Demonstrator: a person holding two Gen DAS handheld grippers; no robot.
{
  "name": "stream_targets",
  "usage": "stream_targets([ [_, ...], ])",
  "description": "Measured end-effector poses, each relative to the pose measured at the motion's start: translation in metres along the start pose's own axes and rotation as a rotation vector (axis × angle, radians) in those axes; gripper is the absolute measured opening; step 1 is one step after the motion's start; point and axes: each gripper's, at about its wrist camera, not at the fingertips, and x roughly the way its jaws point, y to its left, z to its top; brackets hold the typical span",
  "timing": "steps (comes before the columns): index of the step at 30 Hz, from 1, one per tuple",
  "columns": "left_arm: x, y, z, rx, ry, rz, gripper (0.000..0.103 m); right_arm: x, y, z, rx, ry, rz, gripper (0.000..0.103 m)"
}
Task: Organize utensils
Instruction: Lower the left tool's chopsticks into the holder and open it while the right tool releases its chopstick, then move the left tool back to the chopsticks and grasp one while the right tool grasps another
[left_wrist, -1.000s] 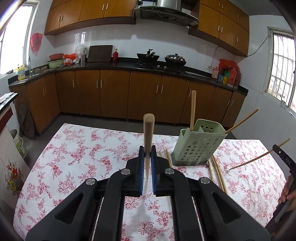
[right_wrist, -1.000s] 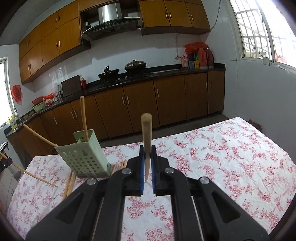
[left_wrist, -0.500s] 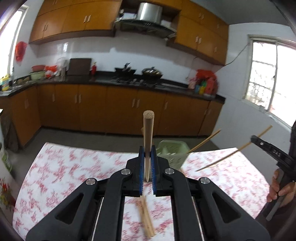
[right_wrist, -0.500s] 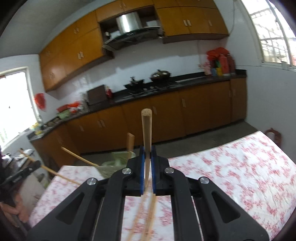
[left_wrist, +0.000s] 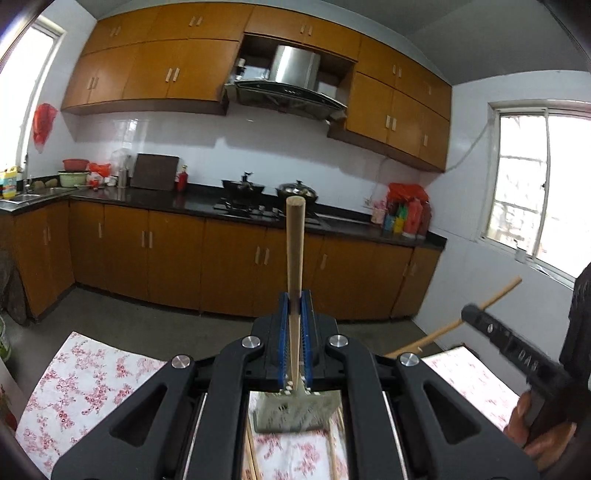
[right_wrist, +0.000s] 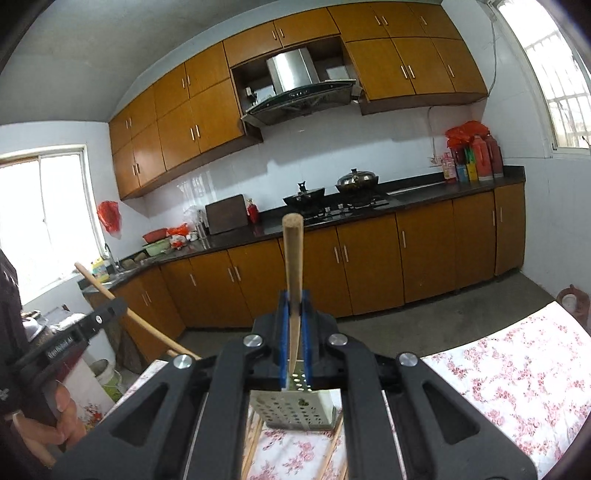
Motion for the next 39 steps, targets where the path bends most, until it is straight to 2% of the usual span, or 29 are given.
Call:
stream_targets([
  [4,0.021,0.003,-0.009,-0.011,0.007,0.032,0.007,0.027,0.001,-0.010,-0.009,0.045,-0.024,0.007],
  [9,0.044,0.011,-0.029,-0.031,0.078,0.046,0.007,0.052,-0.004,-0.024,-0.002,0.096,-0.039,0.007],
  [14,0.051,0.017,-0.037,-0.037,0.128,0.051,0.007,0.060,-0.006,-0.032,0.001,0.118,-0.044,0.008],
  [20,0.042,0.022,-0.031,-0.053,0.133,0.044,0.008,0.046,-0.004,-0.029,-0.004,0.082,-0.063,0.016],
  [27,0.016,0.027,-0.021,-0.075,0.096,0.034,0.009,0.013,-0.014,-0.031,0.002,0.045,-0.094,0.017],
  [33,-0.013,0.041,-0.028,-0.103,0.082,0.041,0.009,-0.011,-0.042,-0.065,0.030,0.096,-0.161,0.017],
  [39,-0.018,0.058,-0.037,-0.179,0.088,0.049,0.009,-0.001,-0.070,-0.118,0.107,0.236,-0.208,0.017],
])
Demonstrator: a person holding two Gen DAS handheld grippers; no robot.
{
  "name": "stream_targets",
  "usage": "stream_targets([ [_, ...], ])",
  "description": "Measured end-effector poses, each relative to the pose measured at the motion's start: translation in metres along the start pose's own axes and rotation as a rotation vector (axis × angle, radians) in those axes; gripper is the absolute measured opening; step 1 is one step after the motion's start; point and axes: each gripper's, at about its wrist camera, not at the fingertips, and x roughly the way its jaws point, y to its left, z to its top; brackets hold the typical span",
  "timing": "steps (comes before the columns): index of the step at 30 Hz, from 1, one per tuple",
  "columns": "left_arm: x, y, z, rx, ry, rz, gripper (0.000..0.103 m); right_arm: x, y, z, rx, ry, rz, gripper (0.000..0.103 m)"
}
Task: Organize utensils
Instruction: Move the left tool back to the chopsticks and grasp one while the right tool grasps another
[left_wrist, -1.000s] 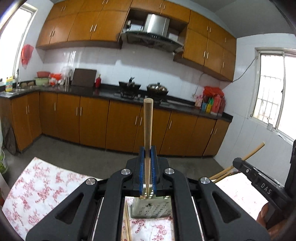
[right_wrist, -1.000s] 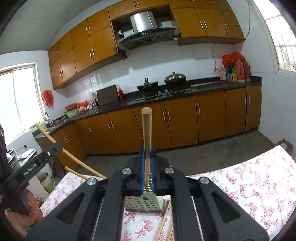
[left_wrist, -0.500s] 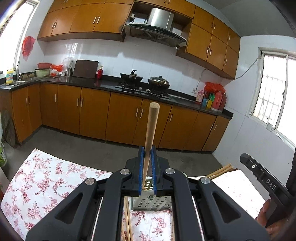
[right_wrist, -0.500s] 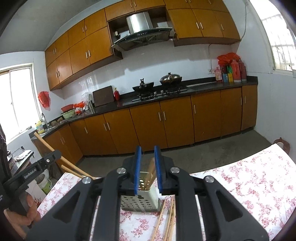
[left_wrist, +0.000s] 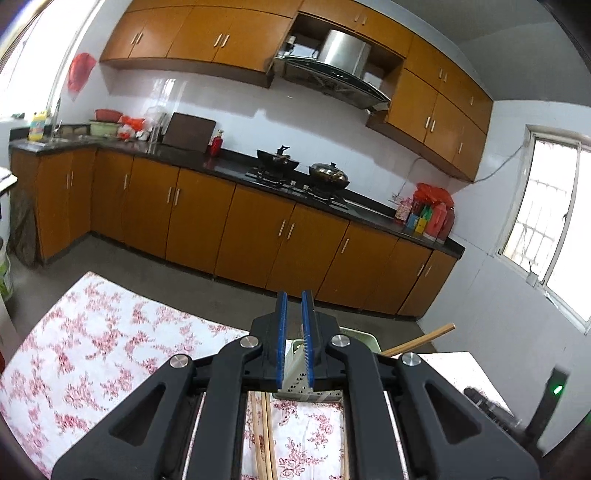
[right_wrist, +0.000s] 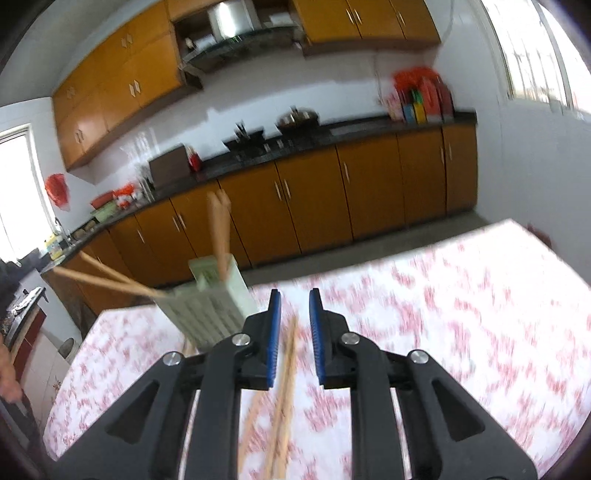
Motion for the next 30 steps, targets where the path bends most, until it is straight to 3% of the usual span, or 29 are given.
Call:
stream_targets([
  [4,-0.005,0.006,-0.007,-0.011,0.001,-0.002,0.009,0.019,-0.006,-0.025,0.020,0.084,0.000,0.017],
  [7,-0.001,0.011,-0.025,0.019,0.046,0.025,0.009,0.036,0.000,-0.042,0.001,0.160,0.025,0.017],
  [17,0.054,0.043,-0.114,0.071,0.340,0.143,0.009,0.100,0.026,-0.099,-0.098,0.379,0.016,0.017],
  [24,0.072,0.057,-0.144,0.066,0.441,0.143,0.009,0.110,0.030,-0.111,-0.170,0.386,-0.035,0.014],
  [25,0.073,0.057,-0.147,0.063,0.451,0.137,0.009,0.109,0.031,-0.112,-0.187,0.379,-0.054,0.009],
  [30,0.080,0.053,-0.162,0.053,0.498,0.096,0.009,0.107,0.005,-0.105,-0.134,0.344,-0.169,0.008],
])
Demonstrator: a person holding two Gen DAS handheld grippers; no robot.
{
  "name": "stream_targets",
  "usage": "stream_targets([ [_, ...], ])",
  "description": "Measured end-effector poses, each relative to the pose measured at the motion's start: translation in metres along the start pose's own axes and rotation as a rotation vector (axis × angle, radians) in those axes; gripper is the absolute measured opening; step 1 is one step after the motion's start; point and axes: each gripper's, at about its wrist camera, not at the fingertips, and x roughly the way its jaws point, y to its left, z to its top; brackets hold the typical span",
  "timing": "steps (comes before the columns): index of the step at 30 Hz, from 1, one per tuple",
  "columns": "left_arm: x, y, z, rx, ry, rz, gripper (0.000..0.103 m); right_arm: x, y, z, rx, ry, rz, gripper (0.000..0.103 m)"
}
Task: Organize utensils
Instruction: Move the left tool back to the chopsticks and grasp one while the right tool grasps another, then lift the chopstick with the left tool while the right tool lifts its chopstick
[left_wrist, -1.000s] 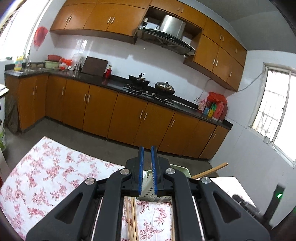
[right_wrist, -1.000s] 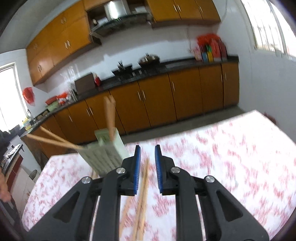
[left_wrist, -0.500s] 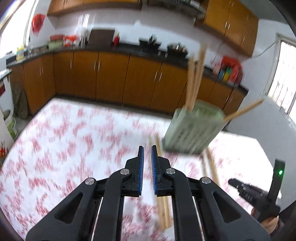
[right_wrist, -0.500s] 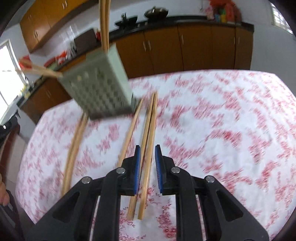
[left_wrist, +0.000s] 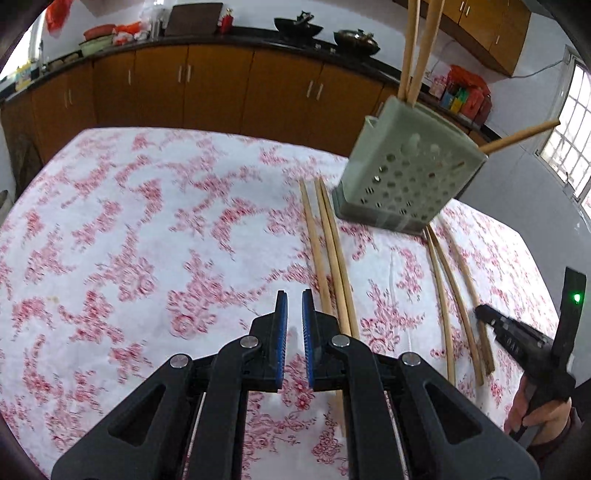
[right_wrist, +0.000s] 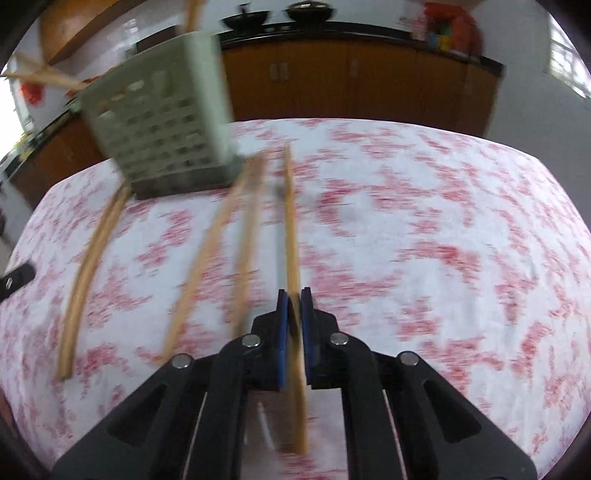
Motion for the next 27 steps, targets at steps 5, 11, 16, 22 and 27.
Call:
stream_targets([
  [5,0.015,-0.006,-0.007,0.006,0.053,-0.032,0.009,-0.002,-0.037,0.001,0.109,-0.002,-0.055,0.008],
  [11,0.026,-0.017,-0.012,0.016,0.083,-0.051,0.009,-0.005,-0.034,-0.002,0.064,-0.012,-0.076,0.008],
  [16,0.030,-0.022,-0.013,0.023,0.087,-0.057,0.009,-0.004,-0.031,-0.002,0.053,-0.011,-0.071,0.008],
  [22,0.034,-0.024,-0.015,0.037,0.092,-0.036,0.009,-0.003,-0.031,-0.002,0.050,-0.011,-0.069,0.008],
  [27,0.035,-0.028,-0.014,0.063,0.074,0.020,0.008,-0.003,-0.032,-0.002,0.051,-0.011,-0.067,0.008],
])
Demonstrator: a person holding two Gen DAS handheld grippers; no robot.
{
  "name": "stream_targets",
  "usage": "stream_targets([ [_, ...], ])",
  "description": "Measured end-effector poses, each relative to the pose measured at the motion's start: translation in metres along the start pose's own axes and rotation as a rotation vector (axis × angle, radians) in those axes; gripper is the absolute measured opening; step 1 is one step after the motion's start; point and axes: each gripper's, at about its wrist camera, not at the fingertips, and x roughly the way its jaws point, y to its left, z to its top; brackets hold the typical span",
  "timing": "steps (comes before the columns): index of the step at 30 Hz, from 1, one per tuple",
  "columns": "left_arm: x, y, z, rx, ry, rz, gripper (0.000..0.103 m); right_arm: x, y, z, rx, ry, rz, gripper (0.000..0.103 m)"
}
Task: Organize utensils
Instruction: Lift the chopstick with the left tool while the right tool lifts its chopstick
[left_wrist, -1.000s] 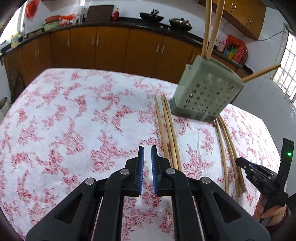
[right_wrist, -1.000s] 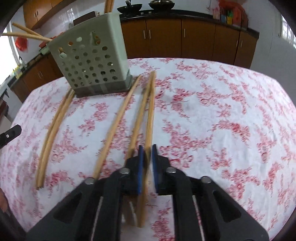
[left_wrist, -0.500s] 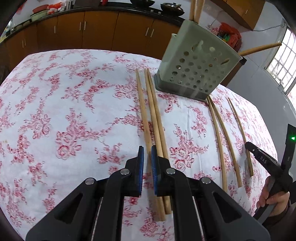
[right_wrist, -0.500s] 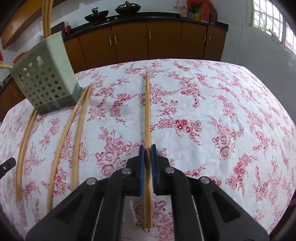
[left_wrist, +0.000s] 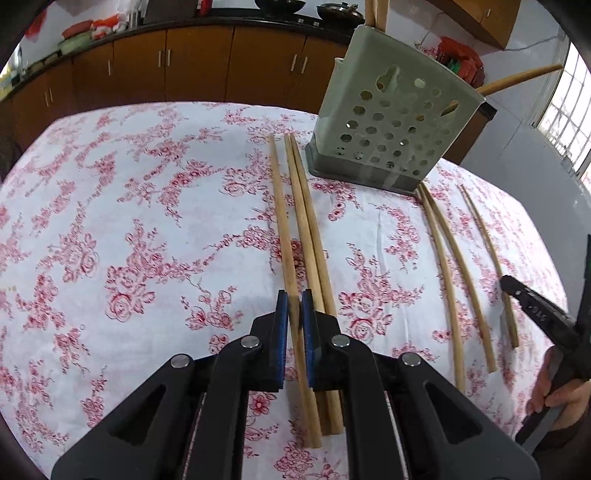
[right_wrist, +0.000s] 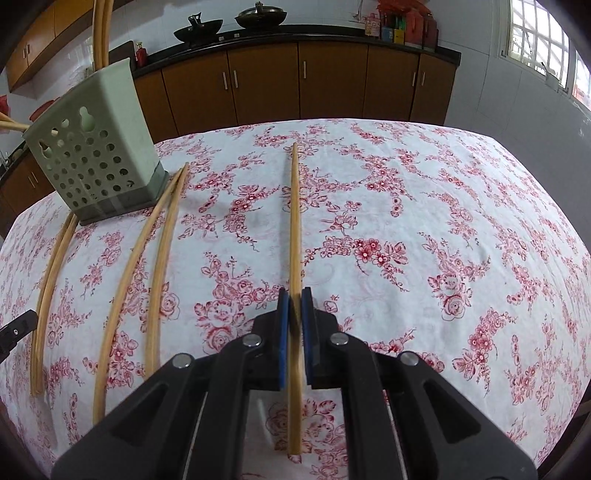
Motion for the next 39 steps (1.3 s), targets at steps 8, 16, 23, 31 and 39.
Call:
stream_targets([
  [8,-0.003,0.043,0.014,-0.075,-0.035,0.142,0.008,0.000,0.003,-0.006,-0.025,-0.016,0.041,0.008],
  [16,-0.006,0.057,0.014,-0.036,-0.055,0.182,0.009,0.001,0.003,-0.005,-0.022,-0.020,0.064,0.009],
  [23,-0.007,0.056,0.010,-0.020,-0.071,0.182,0.010,0.001,-0.001,-0.004,-0.005,-0.019,0.084,0.009],
  [31,-0.006,0.058,0.011,-0.026,-0.073,0.177,0.010,0.001,-0.003,-0.004,-0.003,-0.019,0.085,0.010],
  [39,-0.008,0.060,0.011,-0.042,-0.075,0.158,0.010,0.002,-0.002,-0.004,0.006,-0.019,0.094,0.010],
])
